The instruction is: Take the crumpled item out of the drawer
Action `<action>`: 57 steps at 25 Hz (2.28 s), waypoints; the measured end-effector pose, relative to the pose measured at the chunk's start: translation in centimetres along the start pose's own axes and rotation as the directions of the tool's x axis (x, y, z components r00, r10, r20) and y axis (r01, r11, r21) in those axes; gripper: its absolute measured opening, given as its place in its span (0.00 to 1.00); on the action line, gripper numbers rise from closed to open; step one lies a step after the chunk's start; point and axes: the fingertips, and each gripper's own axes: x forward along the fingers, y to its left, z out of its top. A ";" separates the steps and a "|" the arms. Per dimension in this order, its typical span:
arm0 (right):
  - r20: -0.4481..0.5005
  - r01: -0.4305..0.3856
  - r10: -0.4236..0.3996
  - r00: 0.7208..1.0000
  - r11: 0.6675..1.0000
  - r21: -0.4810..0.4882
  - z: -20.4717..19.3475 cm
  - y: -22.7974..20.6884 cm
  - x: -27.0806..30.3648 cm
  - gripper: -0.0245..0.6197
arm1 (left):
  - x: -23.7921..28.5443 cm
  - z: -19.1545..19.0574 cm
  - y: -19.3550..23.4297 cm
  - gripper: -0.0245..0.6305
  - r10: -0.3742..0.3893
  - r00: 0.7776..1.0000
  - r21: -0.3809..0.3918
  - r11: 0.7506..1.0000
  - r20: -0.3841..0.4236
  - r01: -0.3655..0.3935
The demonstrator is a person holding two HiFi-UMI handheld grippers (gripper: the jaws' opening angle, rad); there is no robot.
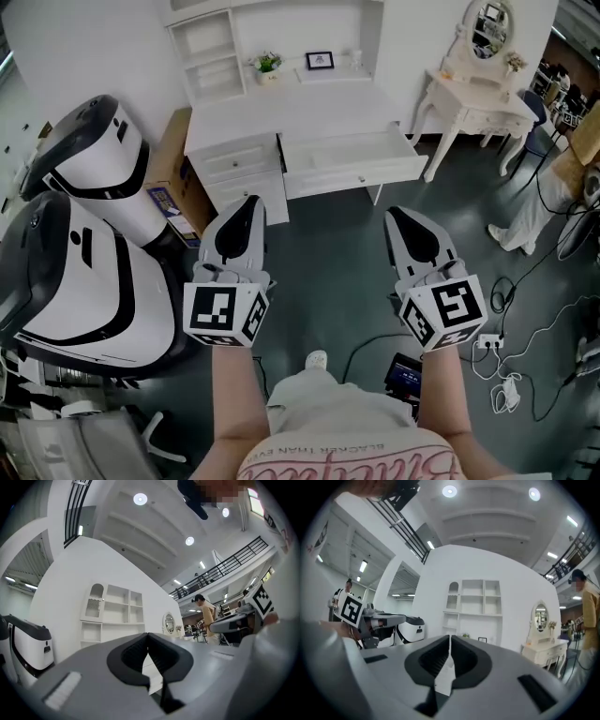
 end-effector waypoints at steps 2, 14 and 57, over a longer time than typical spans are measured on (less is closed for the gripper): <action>-0.009 0.004 -0.004 1.000 1.000 0.020 0.0 -0.5 2.1 0.05 | 1.8 -0.5 1.3 0.04 -0.014 1.000 0.005 1.000 -0.013 0.014; -0.072 0.010 -0.008 0.997 1.000 0.025 -2.5 -2.7 8.7 0.05 | 7.3 -3.2 4.0 0.04 -0.056 0.998 -0.014 0.998 -0.033 0.055; -0.245 -0.191 0.236 0.940 0.963 0.192 -12.4 -25.4 44.7 0.51 | 43.7 -16.4 15.5 0.04 0.049 0.977 -0.003 0.999 -0.207 -0.051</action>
